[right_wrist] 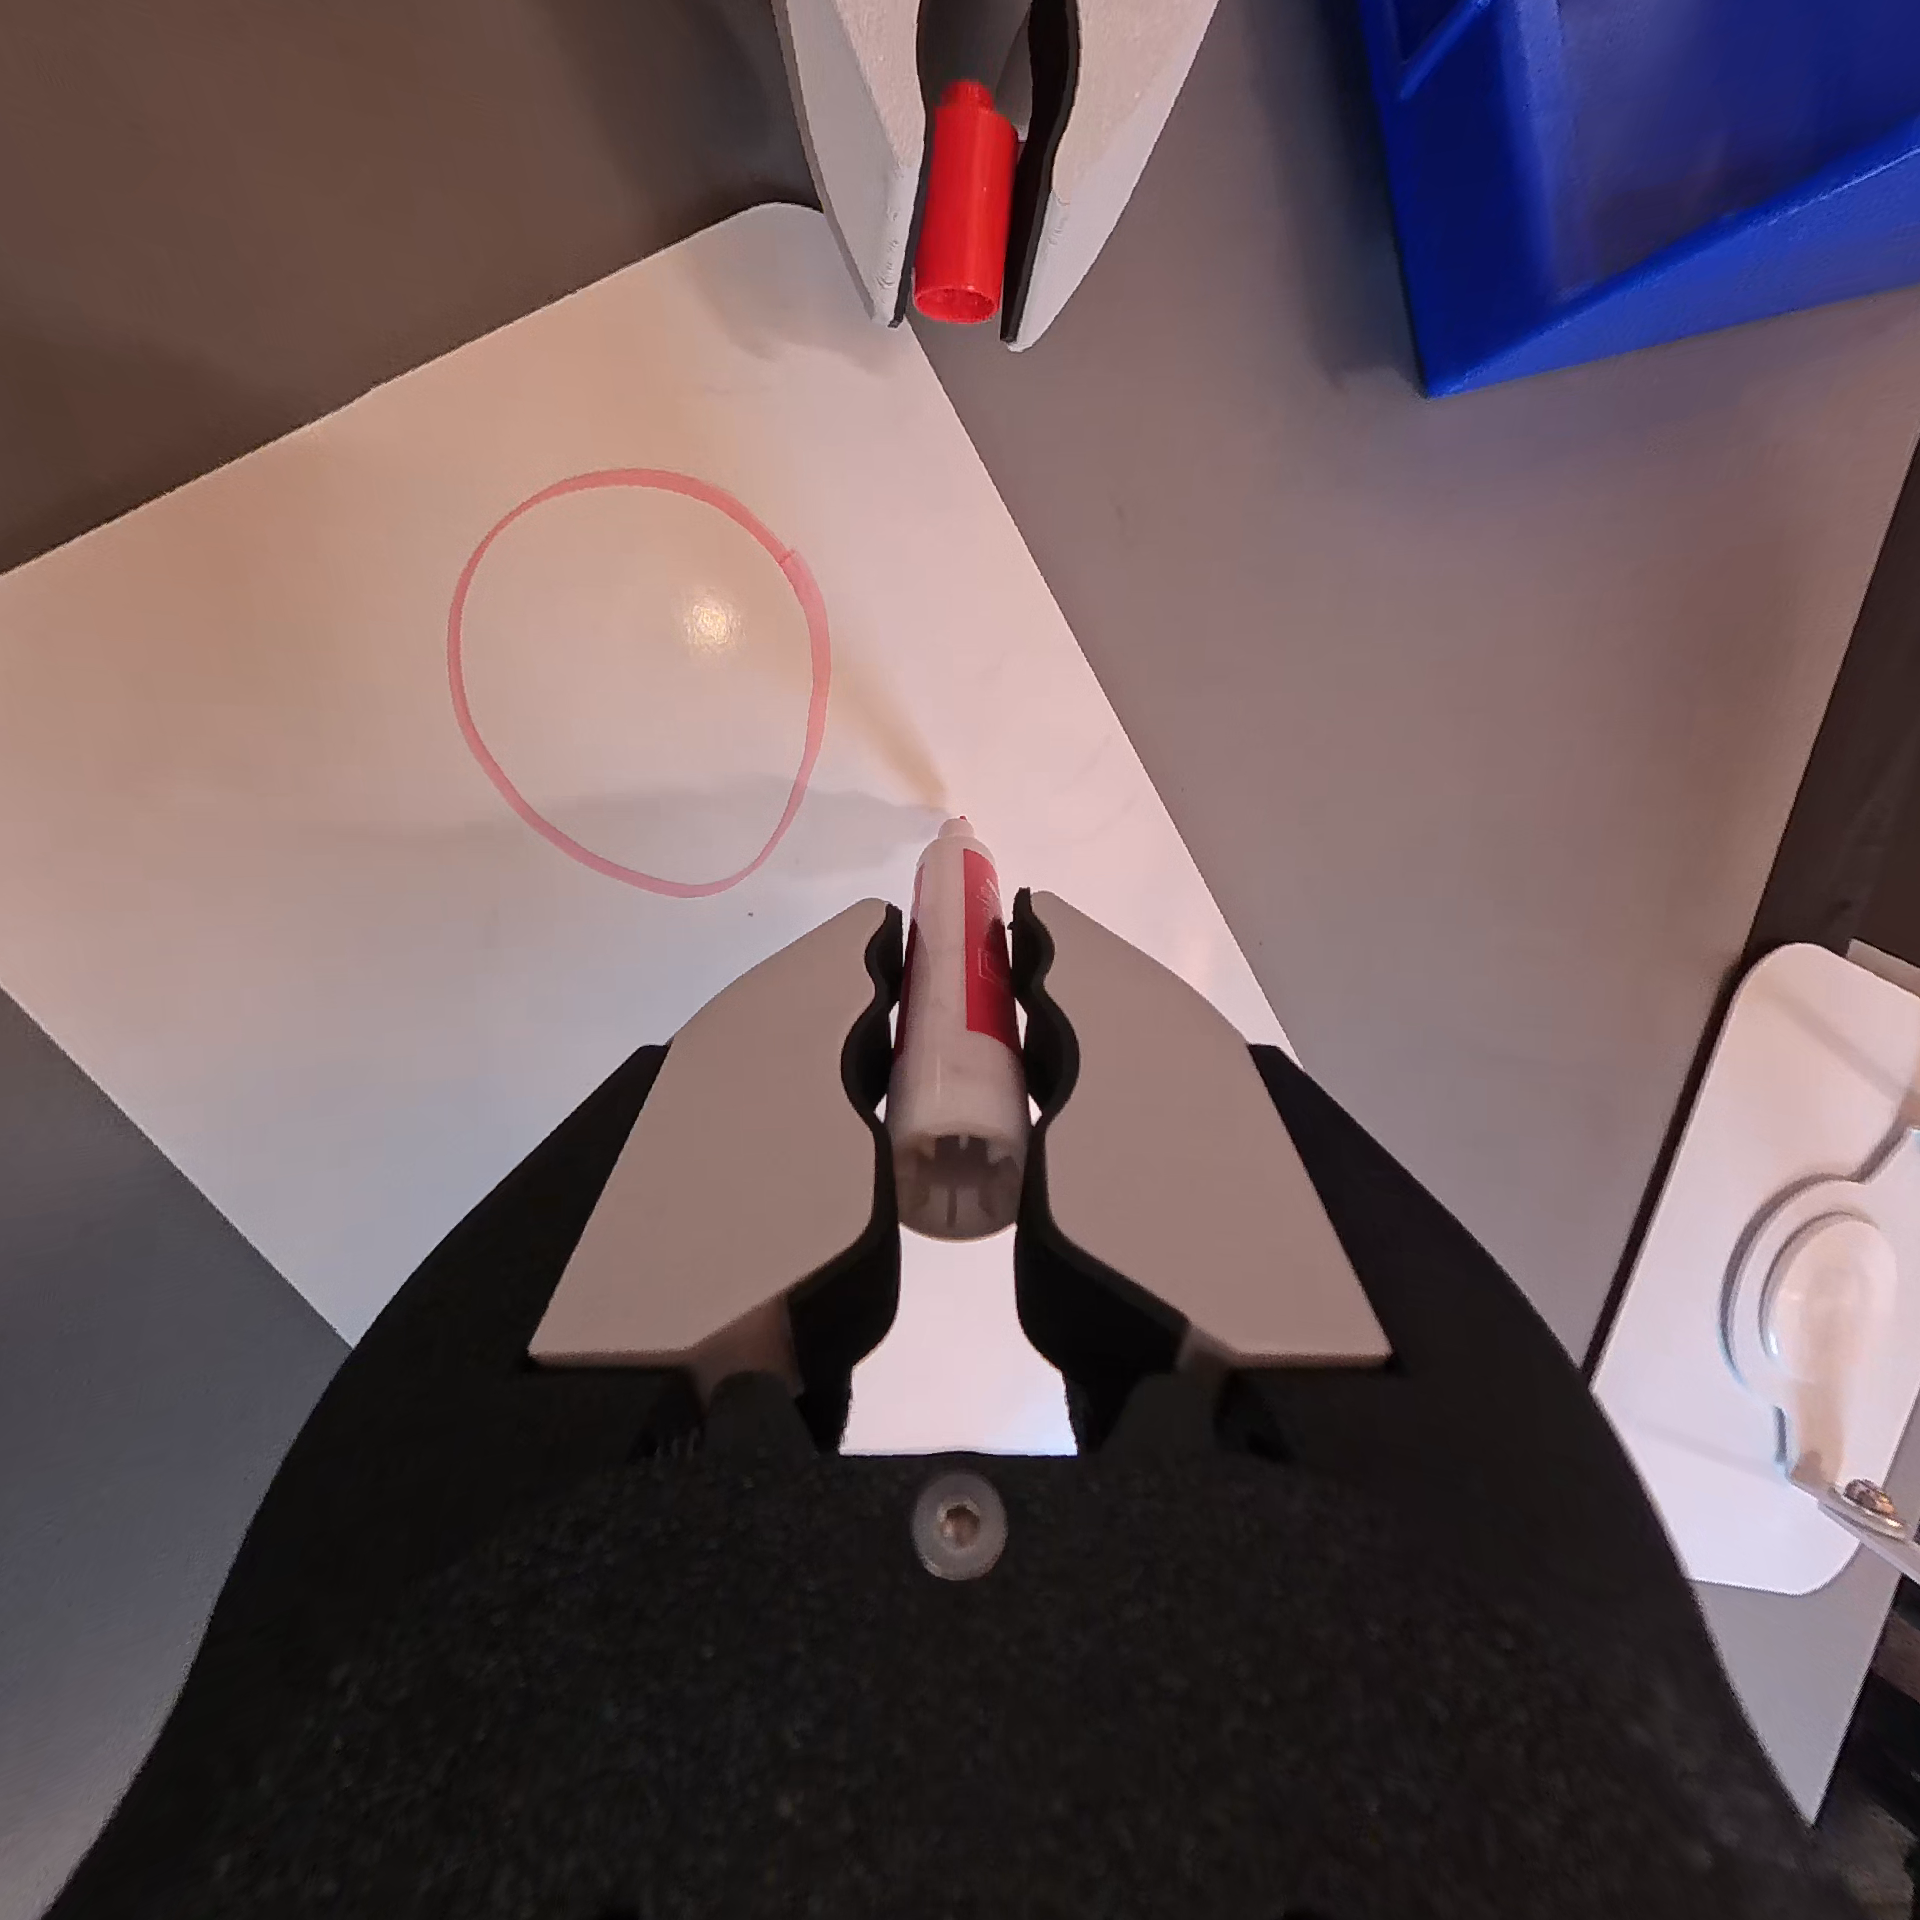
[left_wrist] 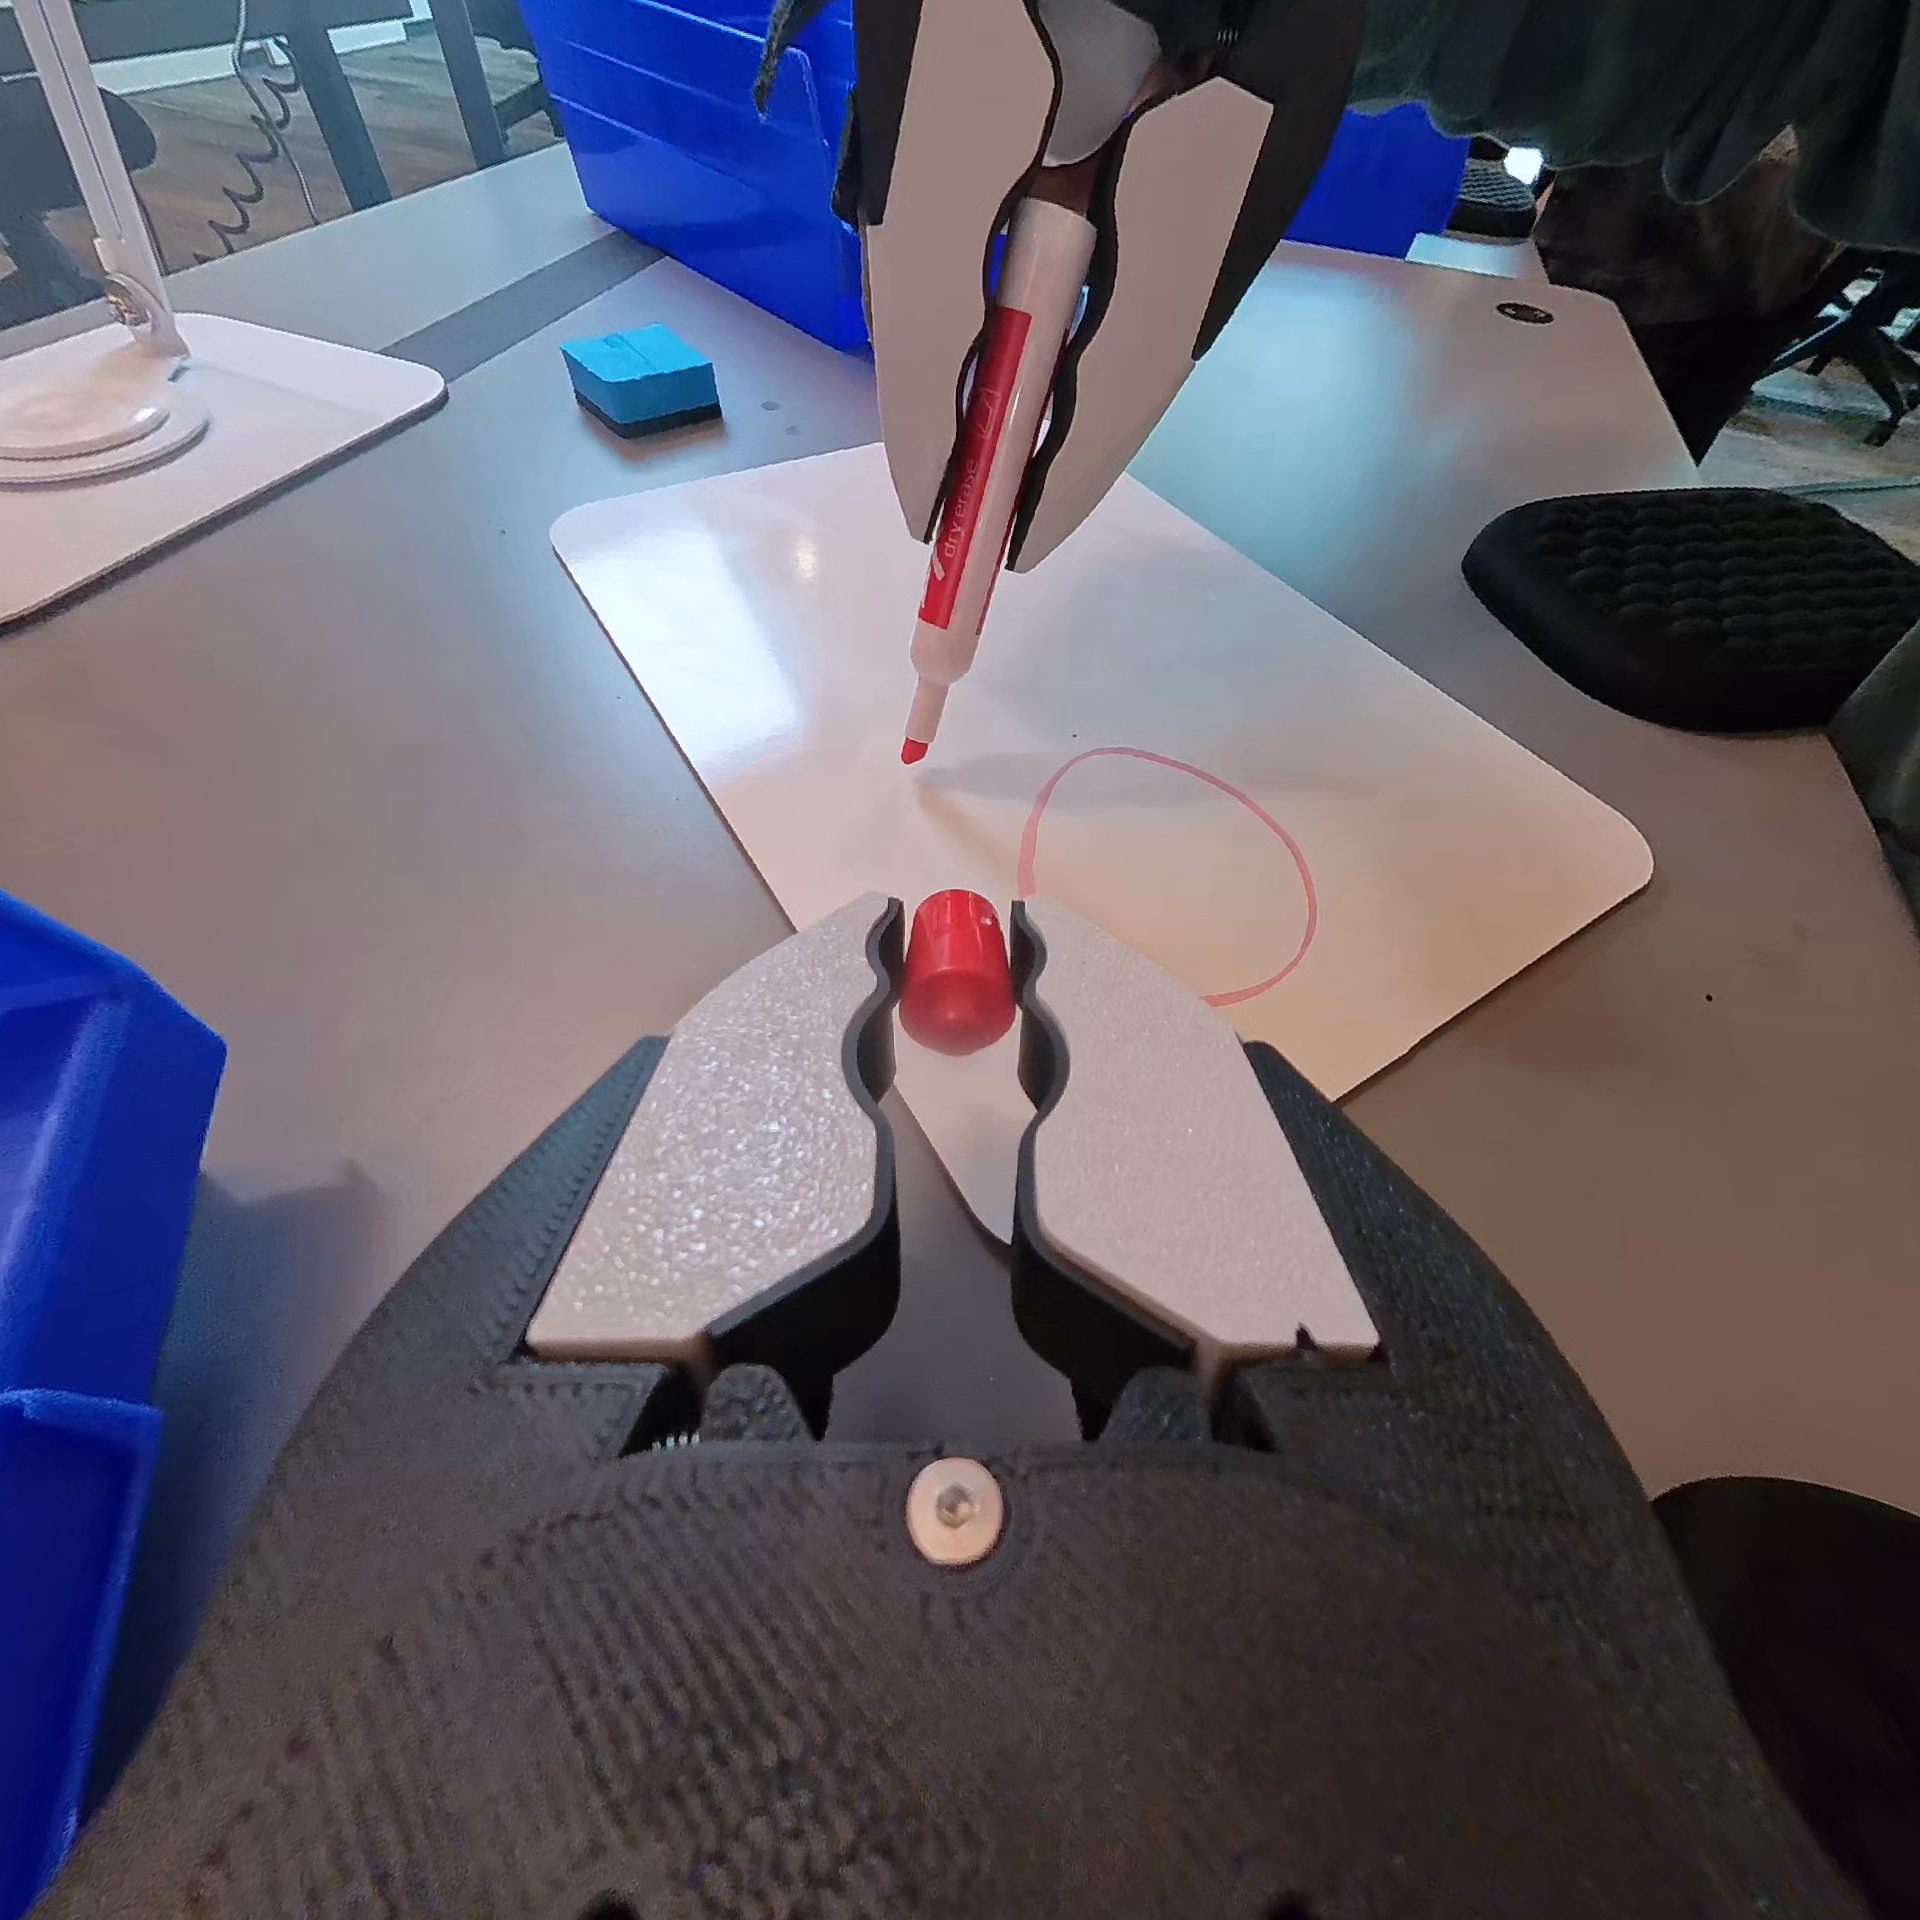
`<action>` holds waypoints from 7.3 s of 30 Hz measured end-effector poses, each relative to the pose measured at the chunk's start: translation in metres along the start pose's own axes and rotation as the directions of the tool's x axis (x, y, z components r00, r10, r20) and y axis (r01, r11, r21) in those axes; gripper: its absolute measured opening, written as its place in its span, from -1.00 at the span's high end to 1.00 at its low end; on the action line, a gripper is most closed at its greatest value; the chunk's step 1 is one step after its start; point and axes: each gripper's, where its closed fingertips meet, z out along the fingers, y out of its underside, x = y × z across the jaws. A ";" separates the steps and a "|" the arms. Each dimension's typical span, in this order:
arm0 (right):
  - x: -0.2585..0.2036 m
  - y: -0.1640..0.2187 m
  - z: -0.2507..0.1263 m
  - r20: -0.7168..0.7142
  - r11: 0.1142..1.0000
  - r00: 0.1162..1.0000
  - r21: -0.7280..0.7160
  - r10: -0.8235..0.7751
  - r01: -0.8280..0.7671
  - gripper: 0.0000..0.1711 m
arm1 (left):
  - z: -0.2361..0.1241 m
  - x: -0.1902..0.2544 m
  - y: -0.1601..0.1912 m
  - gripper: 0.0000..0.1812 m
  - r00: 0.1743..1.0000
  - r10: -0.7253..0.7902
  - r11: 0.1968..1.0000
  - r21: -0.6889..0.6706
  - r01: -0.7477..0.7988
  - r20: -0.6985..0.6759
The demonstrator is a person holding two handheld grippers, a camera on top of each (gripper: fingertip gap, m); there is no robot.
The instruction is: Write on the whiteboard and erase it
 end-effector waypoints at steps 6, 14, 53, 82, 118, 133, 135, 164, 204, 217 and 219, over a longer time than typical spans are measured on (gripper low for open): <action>0.000 0.000 0.001 0.002 1.000 1.000 -0.001 -0.001 0.001 0.76 | 0.001 0.000 0.001 0.79 1.000 0.003 1.000 -0.008 -0.003 -0.002; 0.000 0.002 0.004 0.011 1.000 1.000 -0.010 -0.001 0.001 0.76 | 0.001 0.001 0.002 0.79 1.000 0.004 1.000 -0.012 -0.004 -0.004; -0.039 0.053 -0.034 -0.005 0.991 0.998 -0.120 0.061 -0.061 0.76 | 0.002 0.000 0.001 0.79 1.000 -0.001 1.000 -0.010 0.001 -0.005; 0.017 0.039 -0.010 -0.029 0.995 0.999 -0.099 0.025 -0.028 0.76 | 0.003 0.002 0.002 0.79 1.000 -0.001 1.000 -0.016 0.001 -0.021; 0.036 0.074 -0.027 -0.083 0.989 0.990 -0.080 0.115 -0.122 0.76 | 0.002 0.003 0.001 0.79 1.000 -0.010 1.000 -0.011 0.010 -0.021; 0.030 0.069 -0.026 -0.044 0.991 0.994 -0.088 0.101 -0.105 0.76 | 0.002 0.004 0.001 0.79 1.000 -0.010 1.000 -0.012 0.010 -0.024; 0.023 0.068 -0.028 -0.018 0.991 0.995 -0.085 0.099 -0.100 0.76 | 0.002 0.004 0.002 0.79 1.000 -0.011 1.000 -0.012 0.010 -0.025; 0.034 0.084 -0.050 -0.083 0.983 0.983 -0.060 0.167 -0.172 0.76 | 0.002 0.004 0.002 0.79 1.000 -0.008 1.000 -0.016 0.008 -0.024; 0.033 0.087 -0.028 -0.054 0.984 0.987 -0.091 0.148 -0.153 0.76 | 0.002 0.005 0.002 0.79 1.000 -0.008 1.000 -0.016 0.007 -0.026; 0.030 0.121 -0.045 -0.086 0.967 0.983 -0.184 0.163 -0.176 0.76 | 0.002 0.004 0.002 0.79 1.000 -0.011 1.000 -0.015 0.011 -0.025; 0.030 0.121 -0.045 -0.088 0.967 0.983 -0.187 0.161 -0.175 0.76 | 0.002 0.004 0.002 0.79 1.000 -0.010 1.000 -0.015 0.010 -0.025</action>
